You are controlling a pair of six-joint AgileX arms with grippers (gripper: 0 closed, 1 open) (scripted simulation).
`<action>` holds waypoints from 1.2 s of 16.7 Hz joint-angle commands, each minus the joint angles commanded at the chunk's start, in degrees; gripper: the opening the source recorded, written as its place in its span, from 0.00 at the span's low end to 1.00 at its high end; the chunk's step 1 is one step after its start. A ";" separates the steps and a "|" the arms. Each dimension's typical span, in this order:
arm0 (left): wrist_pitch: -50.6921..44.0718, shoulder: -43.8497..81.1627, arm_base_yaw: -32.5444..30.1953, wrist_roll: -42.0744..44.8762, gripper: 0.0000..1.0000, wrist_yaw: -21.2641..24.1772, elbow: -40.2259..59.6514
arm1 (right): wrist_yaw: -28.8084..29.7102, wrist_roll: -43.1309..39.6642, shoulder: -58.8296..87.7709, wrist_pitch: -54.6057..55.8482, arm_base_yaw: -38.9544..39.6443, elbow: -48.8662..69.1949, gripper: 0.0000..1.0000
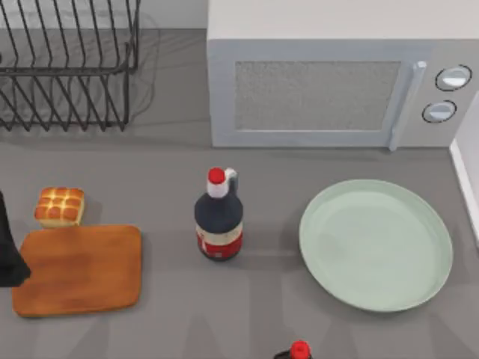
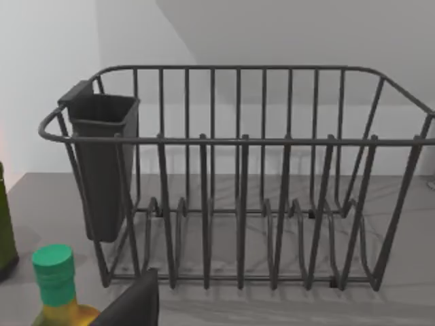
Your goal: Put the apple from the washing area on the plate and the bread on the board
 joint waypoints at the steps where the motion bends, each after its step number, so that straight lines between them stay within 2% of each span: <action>1: 0.00 0.00 0.00 0.00 1.00 0.00 0.00 | 0.00 0.00 0.00 0.00 0.00 0.00 1.00; 9: 0.00 0.00 0.00 0.00 1.00 0.00 0.00 | 0.00 0.00 0.00 0.00 0.00 0.00 1.00; 12: 0.00 0.00 0.00 0.00 1.00 0.00 0.00 | 0.00 -0.72 3.54 -2.23 -0.75 3.28 1.00; 16: 0.00 0.00 0.00 0.00 1.00 0.00 0.00 | 0.02 -3.11 16.74 -9.69 -3.27 14.30 1.00; 20: 0.00 0.00 0.00 0.00 1.00 0.00 0.00 | 0.04 -6.53 37.63 -20.36 -6.87 30.07 1.00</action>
